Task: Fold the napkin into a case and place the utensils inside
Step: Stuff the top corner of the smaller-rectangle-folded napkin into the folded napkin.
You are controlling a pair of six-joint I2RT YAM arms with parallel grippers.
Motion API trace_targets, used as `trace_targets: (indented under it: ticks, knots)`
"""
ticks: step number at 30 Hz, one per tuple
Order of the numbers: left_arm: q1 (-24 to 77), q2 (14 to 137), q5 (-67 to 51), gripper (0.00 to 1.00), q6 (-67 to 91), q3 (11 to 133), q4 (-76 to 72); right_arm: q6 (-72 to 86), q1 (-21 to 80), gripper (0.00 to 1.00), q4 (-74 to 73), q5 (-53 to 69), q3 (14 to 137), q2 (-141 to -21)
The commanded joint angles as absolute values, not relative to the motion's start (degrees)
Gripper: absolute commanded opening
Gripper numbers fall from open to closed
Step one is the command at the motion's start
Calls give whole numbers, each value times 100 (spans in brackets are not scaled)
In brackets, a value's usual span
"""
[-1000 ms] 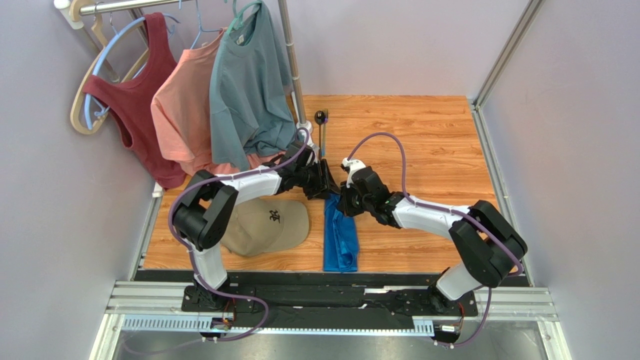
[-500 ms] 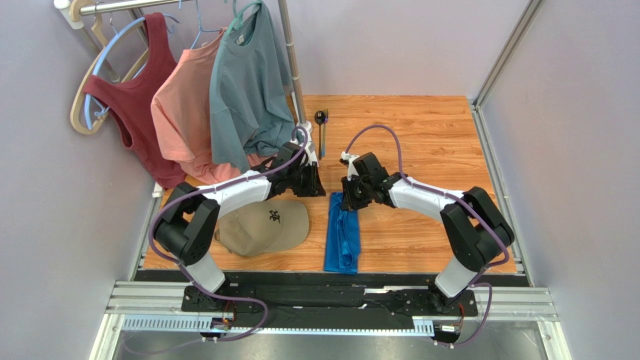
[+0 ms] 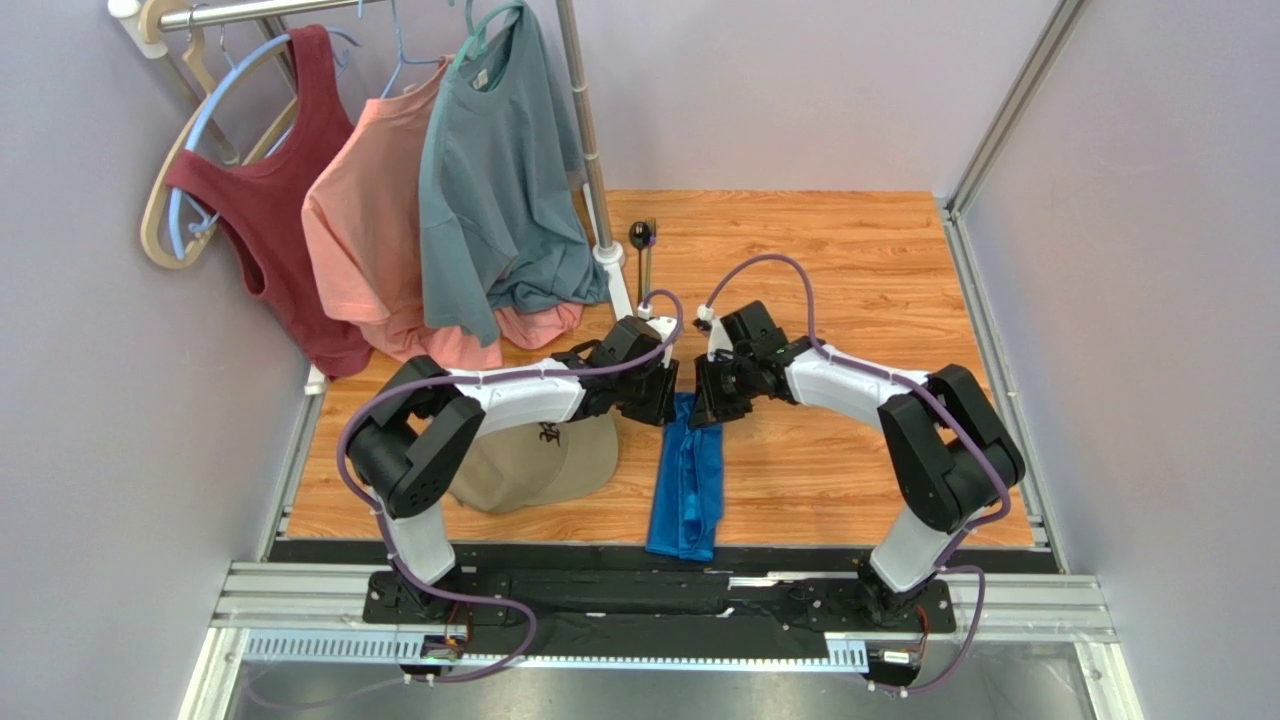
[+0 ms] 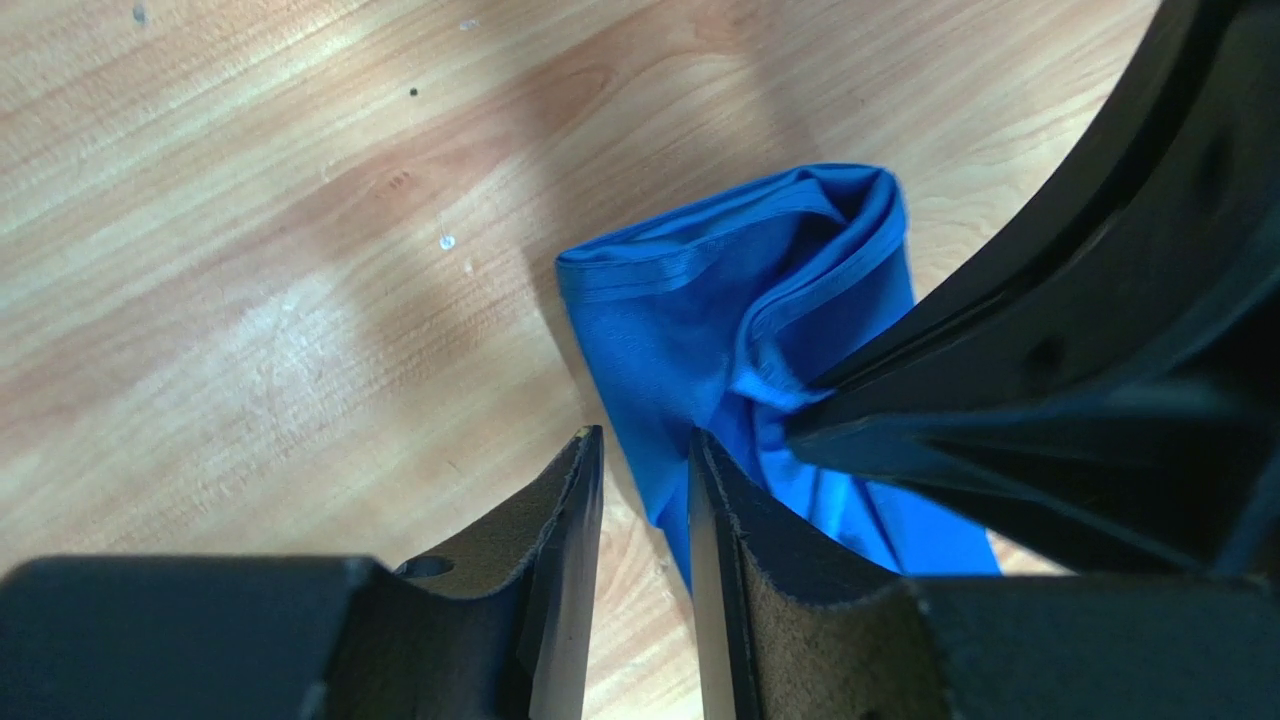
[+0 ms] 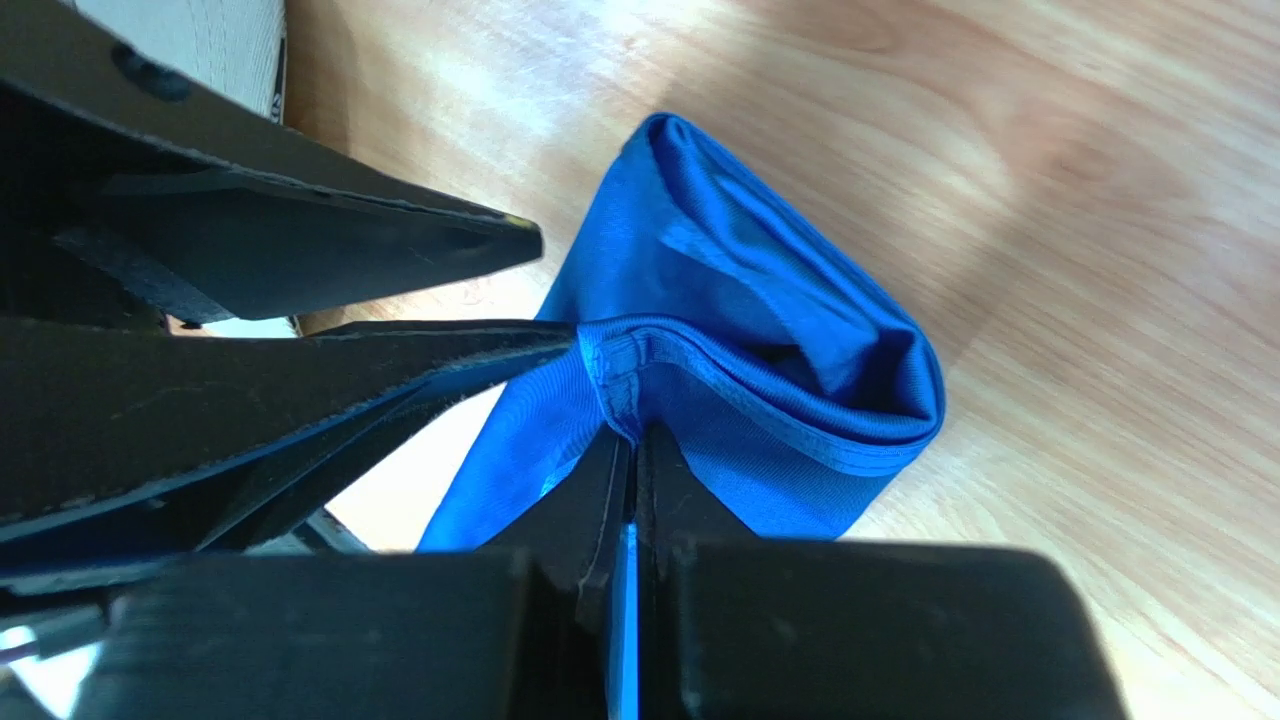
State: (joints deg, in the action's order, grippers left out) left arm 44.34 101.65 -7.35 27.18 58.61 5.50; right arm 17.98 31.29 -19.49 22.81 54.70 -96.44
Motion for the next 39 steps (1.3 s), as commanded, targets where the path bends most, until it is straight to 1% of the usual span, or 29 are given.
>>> trace_targets:
  ticks: [1,13,18,21,24,27,29,30,32,33,34,39]
  knots:
    - [4544,10151,-449,37,2364,6100,220,2109,2840,0,-1978,2680,5458,-9448]
    - [4763,10380,-554,44,2461,6249,114,2312,2672,0,-2136,3120,5528,-9387]
    - [4799,10476,-458,44,2452,6310,281,2355,2646,0,-2171,3208,5511,-9378]
    - [4799,10643,-431,42,2496,6451,439,2373,2646,0,-2259,3217,5537,-9360]
    - [4799,10714,-448,40,2566,6434,378,2347,2628,0,-2408,3182,5563,-9325]
    - [4799,10723,-369,33,2566,6442,404,2320,2628,0,-2487,3199,5572,-9308]
    - [4799,10696,-343,26,2549,6460,431,2303,2619,0,-2574,3208,5572,-9316]
    - [4799,10661,-299,20,2575,6451,431,2277,2628,0,-2601,3217,5572,-9334]
    - [4808,10609,-308,15,2584,6442,422,2259,2628,0,-2698,3182,5581,-9351]
    - [4799,10582,-334,9,2601,6442,422,2224,2628,0,-2733,3173,5598,-9378]
    - [4808,10547,-334,6,2645,6434,422,2154,2628,0,-2777,3190,5607,-9413]
    - [4799,10398,-413,3,2733,6416,352,1934,2637,0,-3058,3243,5695,-9597]
